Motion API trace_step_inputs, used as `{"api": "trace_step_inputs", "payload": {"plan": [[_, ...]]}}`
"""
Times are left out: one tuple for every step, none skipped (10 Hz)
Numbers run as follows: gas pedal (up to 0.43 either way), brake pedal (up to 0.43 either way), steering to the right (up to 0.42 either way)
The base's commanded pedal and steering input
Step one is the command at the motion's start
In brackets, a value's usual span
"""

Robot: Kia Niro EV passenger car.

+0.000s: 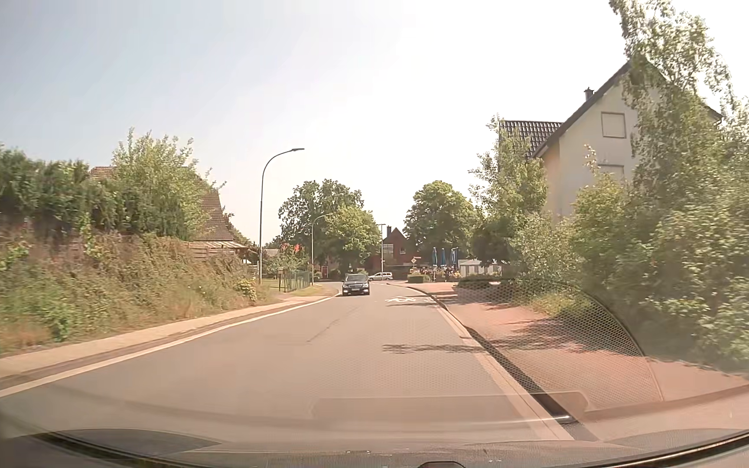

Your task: Follow the waypoints while adhering to traffic rules and regulations

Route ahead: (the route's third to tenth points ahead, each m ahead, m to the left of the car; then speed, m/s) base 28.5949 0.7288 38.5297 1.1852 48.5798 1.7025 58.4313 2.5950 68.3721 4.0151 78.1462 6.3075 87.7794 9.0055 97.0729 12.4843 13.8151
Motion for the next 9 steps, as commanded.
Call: {"api": "trace_step_inputs", "payload": {"plan": [[0.130,0.000,0.012],[0.130,0.000,0.009],[0.130,0.000,0.008],[0.118,0.000,0.006],[0.110,0.000,0.005],[0.110,0.000,0.001],[0.110,0.000,-0.001],[0.110,0.000,-0.002],[0.110,0.000,-0.002]]}}
